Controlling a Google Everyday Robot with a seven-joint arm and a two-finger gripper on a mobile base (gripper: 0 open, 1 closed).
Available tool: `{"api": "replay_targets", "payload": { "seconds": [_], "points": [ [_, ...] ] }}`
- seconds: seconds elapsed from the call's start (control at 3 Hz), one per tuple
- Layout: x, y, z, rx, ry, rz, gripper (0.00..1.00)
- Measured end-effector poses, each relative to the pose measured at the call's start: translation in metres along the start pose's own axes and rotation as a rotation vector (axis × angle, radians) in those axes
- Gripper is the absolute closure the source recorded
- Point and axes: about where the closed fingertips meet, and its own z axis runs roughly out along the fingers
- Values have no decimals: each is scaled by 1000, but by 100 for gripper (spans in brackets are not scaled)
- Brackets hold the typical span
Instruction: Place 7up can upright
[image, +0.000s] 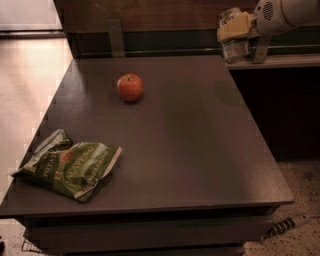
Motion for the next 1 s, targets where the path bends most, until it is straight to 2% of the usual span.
{"api": "replay_targets", "payload": {
  "seconds": [0.33, 0.67, 1.0],
  "points": [
    [-12, 9, 2, -143, -95, -155, 100],
    [-14, 12, 2, -261, -159, -295, 100],
    [-16, 13, 1, -267, -178, -404, 100]
  ]
}}
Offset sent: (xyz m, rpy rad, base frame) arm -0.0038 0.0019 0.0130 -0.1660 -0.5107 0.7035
